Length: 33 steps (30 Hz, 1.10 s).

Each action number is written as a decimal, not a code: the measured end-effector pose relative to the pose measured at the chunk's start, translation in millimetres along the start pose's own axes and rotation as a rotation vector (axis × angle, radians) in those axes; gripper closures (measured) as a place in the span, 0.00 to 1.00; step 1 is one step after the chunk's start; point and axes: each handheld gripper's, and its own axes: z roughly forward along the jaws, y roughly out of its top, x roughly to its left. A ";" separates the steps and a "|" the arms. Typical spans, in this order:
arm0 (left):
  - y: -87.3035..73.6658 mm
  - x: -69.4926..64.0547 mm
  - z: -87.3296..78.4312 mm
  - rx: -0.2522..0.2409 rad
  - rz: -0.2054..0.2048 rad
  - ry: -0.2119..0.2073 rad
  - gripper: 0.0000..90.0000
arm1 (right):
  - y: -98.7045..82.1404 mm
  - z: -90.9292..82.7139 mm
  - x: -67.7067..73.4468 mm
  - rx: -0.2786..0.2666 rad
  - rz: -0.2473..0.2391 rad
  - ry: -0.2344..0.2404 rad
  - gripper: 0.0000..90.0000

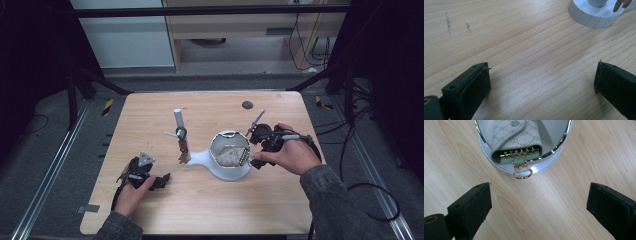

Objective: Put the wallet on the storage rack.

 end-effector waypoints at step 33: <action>0.3 0.4 -0.3 0.008 0.006 -0.003 0.00 | -50.5 5.3 -22.9 -0.122 0.109 -0.096 0.09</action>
